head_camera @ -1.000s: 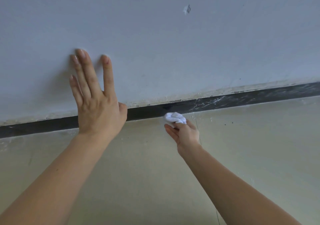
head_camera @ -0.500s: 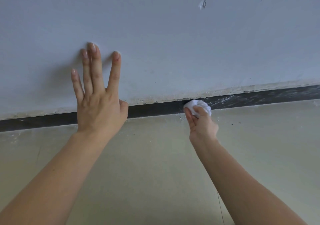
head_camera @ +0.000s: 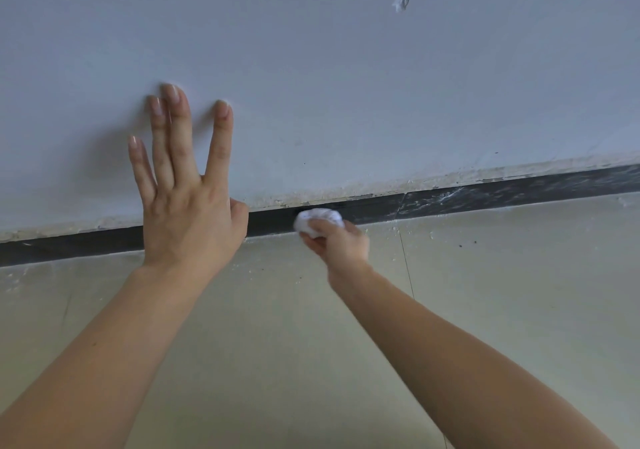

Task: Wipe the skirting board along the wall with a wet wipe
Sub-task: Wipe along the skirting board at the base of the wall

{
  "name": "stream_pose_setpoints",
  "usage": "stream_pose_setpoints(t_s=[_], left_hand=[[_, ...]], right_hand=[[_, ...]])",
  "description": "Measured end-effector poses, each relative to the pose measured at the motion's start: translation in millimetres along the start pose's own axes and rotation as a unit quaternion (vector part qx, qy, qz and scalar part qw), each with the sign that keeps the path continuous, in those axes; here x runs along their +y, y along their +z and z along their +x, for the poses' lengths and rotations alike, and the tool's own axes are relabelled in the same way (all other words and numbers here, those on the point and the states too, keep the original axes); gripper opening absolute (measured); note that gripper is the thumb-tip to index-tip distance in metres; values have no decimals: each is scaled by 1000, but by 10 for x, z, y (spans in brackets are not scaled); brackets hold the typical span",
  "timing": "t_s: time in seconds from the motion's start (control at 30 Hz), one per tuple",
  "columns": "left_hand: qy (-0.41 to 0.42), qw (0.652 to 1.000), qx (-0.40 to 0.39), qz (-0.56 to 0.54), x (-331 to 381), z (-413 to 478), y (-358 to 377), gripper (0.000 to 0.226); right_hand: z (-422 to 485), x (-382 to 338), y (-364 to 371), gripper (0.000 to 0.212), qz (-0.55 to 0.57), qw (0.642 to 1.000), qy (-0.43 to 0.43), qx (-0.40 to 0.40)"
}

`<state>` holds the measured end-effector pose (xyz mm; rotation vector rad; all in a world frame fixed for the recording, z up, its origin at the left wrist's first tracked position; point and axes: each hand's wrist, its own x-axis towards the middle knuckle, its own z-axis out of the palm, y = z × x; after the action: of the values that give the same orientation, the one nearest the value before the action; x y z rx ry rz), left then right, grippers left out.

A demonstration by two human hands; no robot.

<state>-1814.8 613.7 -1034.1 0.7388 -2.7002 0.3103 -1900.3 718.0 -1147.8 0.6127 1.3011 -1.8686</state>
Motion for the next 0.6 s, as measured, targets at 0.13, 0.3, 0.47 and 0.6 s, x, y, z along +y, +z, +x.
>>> stream_pose_setpoints(t_s=[0.13, 0.3, 0.47, 0.6], left_hand=[[-9, 1000, 2, -9, 34, 2, 22, 111], [-11, 1000, 0, -13, 94, 25, 45, 106], [-26, 1000, -10, -9, 212, 25, 40, 102], [-26, 999, -20, -8, 223, 13, 25, 101]], right_hand=[[59, -467, -579, 8, 163, 982, -42, 87], [92, -640, -928, 7, 160, 982, -36, 94], [138, -120, -478, 26, -42, 997, 70, -6], [235, -168, -383, 20, -63, 997, 26, 39]])
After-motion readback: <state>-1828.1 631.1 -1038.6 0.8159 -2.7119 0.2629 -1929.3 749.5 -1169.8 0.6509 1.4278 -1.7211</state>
